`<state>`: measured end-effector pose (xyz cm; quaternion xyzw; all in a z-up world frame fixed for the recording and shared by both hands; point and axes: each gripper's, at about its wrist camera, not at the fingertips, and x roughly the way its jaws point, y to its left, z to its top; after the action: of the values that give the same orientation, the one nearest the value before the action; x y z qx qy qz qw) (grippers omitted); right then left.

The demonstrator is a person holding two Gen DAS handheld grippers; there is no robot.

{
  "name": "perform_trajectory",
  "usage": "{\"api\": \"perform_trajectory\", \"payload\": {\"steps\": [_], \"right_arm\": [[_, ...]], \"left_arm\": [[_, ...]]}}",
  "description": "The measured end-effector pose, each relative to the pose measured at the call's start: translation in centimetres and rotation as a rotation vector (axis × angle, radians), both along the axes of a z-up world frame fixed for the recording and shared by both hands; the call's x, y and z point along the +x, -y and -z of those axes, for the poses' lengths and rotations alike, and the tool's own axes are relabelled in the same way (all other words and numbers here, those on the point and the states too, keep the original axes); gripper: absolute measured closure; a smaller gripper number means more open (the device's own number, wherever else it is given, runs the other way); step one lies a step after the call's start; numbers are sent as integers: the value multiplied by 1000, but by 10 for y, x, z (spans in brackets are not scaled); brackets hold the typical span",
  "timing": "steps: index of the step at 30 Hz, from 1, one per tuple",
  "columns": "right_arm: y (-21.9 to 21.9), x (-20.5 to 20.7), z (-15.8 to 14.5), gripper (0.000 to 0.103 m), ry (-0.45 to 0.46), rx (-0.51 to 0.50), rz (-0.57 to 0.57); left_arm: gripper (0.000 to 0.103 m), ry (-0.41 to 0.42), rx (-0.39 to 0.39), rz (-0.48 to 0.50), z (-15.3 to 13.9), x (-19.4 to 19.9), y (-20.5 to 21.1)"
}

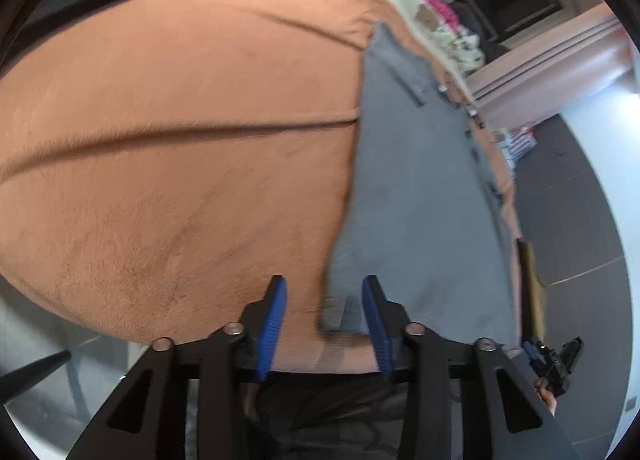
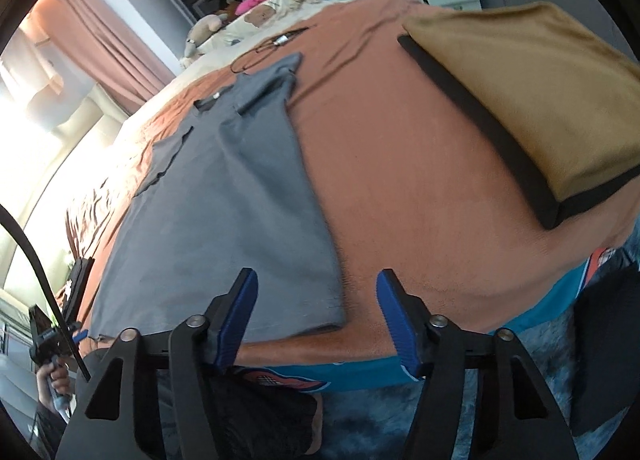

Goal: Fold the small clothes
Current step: 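Lower both tools to the shirt hem and grasp it with both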

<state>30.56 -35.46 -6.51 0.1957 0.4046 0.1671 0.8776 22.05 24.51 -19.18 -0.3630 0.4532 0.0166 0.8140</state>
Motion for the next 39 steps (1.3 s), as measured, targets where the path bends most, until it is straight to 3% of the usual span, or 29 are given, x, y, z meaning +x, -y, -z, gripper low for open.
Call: {"api": "perform_trajectory", "payload": {"steps": [1,15,34,37,39], "right_arm": [[1,2,3,47,-5,2,2],[9,12,20,50,-52,30,18],[22,-5,42,51,-69,196,54],[13,-6,42,52,-75,213,37],[6,-7,43,59,-85,221,31]], "left_arm": [[72,-18,14,-2,2,2,1],[73,-56,20,-1,7,13,14],[74,-113,90,27,3,29,42],[81,-112,89,24,4,28,42],[86,-107,72,13,5,25,39]]}}
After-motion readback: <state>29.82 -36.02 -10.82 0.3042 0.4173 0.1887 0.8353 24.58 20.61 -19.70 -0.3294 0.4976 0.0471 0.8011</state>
